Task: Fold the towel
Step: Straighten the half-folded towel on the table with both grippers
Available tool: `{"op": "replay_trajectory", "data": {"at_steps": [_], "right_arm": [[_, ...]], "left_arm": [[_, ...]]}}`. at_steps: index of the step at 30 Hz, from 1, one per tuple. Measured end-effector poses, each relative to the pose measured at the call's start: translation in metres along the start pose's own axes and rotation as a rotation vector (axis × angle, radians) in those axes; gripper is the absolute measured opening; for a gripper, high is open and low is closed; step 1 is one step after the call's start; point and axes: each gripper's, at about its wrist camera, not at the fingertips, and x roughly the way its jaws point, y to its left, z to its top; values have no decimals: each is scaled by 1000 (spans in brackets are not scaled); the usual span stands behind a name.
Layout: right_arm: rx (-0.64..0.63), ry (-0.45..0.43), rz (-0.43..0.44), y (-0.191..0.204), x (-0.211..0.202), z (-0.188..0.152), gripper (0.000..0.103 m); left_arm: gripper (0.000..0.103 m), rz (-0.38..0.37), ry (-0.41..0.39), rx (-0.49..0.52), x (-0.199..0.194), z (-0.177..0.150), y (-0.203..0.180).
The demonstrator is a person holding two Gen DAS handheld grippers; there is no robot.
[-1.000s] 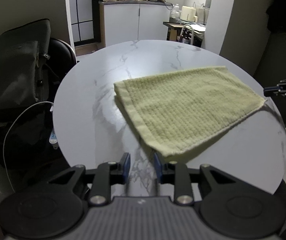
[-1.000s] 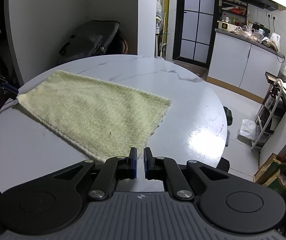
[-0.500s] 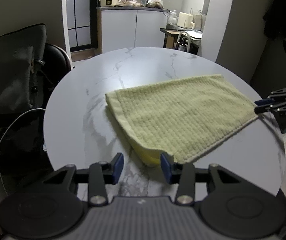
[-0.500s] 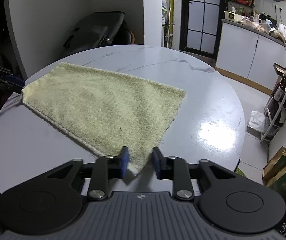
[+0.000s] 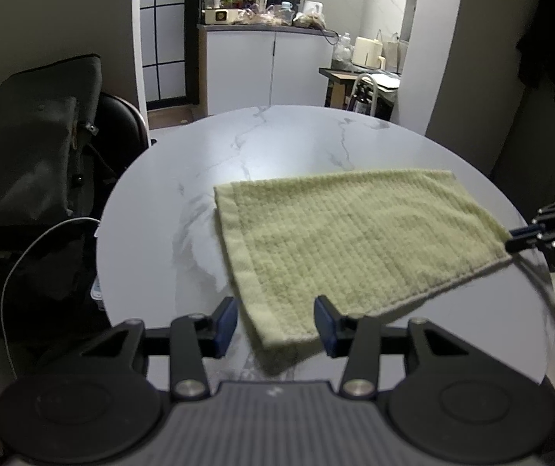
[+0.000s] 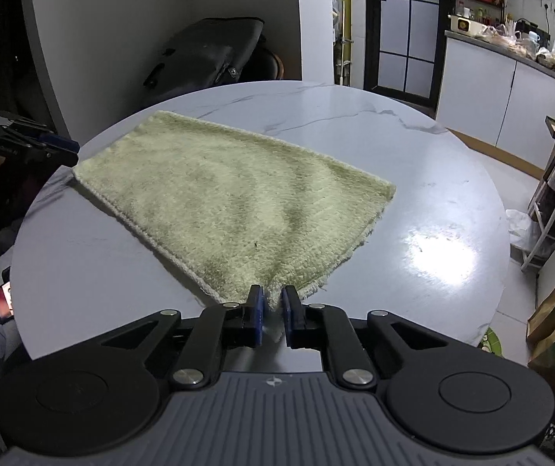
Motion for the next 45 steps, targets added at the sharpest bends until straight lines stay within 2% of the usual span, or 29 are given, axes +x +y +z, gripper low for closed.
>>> {"op": "replay_trajectory", "data": {"at_steps": [11,24,36,42,45], "right_arm": [[-91,13,53,46,4,-1,12],[-129,36,100,71,1,-1,14],[-89,14,-21,31,-16,18,15],[-78,-14,-62,3,-10,36,16],[-57,-10,-81,-11,4,43,29]], "left_arm": [[51,-66,12,6,4,-11,-26],[52,-103,3,12,16,-4,-46],[52,-97,26,-10,26,0,-39],[52,-55,39,-18,33,6,-28],[55,-56,45,-20,36,10,-26]]}}
